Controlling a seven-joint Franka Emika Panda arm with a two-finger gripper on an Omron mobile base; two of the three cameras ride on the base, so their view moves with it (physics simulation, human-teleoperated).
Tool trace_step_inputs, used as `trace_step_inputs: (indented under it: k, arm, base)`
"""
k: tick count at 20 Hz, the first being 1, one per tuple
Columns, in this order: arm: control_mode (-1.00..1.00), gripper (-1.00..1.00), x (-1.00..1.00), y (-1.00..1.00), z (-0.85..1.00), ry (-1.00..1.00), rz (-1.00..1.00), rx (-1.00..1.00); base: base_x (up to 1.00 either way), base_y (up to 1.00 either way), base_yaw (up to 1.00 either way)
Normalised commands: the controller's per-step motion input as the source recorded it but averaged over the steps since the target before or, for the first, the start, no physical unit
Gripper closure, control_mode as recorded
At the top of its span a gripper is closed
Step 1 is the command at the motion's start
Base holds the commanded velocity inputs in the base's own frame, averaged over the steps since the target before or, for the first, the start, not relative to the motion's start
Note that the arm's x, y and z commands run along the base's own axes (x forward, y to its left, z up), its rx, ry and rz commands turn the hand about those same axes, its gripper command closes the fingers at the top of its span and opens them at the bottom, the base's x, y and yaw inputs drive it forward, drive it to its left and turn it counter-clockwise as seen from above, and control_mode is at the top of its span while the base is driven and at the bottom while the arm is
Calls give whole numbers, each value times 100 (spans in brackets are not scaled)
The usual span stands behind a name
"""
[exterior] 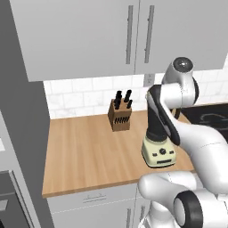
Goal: Close the lid blender by securely placing the lid on top.
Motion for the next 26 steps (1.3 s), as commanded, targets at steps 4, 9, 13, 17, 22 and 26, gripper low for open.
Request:
trace_step_inputs:
  k: [4,9,13,17,22,26]
  arm:
    - [-100,-100,-14,-4,9,4,-12,16]
    - [-100,-100,-13,-1,7,0,-11,14]
    - [-100,-100,-16,0,4,0,-9,12]
    - [-100,-100,-34,0,7,-6,-3,12]
    - [-100,-100,-32,0,27,-4,0,5]
    - [-100,-100,-25,-4,39,-2,0,4]
  base:
    - [0,0,0]
    - [0,0,0]
    - [0,0,0]
    - [0,0,0]
    - [0,0,0]
    - [0,0,0]
